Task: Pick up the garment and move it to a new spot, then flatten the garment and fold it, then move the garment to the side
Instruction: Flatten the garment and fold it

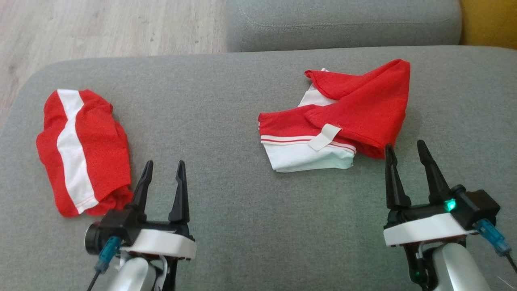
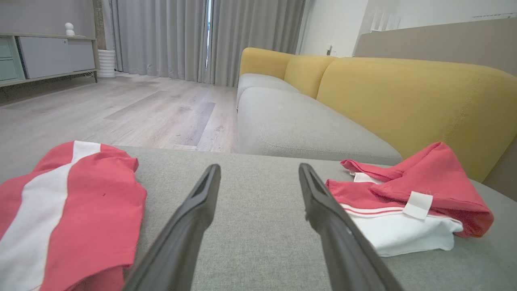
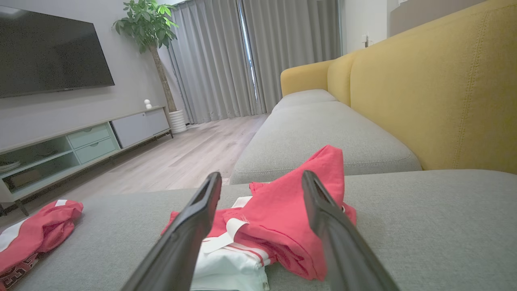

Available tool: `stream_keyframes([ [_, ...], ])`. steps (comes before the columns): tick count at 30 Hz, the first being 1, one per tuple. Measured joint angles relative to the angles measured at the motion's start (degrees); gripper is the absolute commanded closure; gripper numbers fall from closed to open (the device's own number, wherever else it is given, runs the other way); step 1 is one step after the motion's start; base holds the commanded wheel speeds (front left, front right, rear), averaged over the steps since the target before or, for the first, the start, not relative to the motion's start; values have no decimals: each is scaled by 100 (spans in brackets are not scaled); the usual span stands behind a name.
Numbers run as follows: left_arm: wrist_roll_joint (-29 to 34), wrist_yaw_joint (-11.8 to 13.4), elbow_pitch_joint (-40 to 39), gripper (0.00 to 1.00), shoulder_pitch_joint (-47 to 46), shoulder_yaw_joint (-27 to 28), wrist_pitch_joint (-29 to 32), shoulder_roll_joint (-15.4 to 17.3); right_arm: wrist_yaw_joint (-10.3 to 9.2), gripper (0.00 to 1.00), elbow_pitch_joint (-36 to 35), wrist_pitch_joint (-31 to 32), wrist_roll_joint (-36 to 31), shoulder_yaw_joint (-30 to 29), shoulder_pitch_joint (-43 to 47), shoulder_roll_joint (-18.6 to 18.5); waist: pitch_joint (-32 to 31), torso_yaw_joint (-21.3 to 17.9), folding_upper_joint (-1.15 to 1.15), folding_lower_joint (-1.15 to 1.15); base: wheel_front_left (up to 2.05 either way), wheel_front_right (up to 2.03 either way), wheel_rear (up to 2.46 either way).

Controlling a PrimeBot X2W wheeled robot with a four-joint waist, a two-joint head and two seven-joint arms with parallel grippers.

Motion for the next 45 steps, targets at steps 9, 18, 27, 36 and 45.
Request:
stream_keyframes([
  [9,361,-352,55,0,-83,156,0,-254,0,0,548,3,-779,-83,-356,0,277,180,0,1,0,0,0],
  [18,517,-604,269,0,-309,226,0,-550,1,0,1784,599,-1638,-199,-1791,-8,686,652,0,1,0,0,0],
  [27,638,-755,405,0,-443,281,0,-690,1,0,2930,973,-2346,-526,-2397,-24,923,1023,0,2,0,0,0],
  [36,751,-823,441,0,-448,433,0,-739,2,100,3342,771,-2725,-803,-2596,-25,965,948,0,1,0,0,0],
  [45,811,-844,494,0,-445,486,0,-753,2,100,2884,178,-2163,-1584,-2660,-20,821,594,0,1,0,0,0],
])
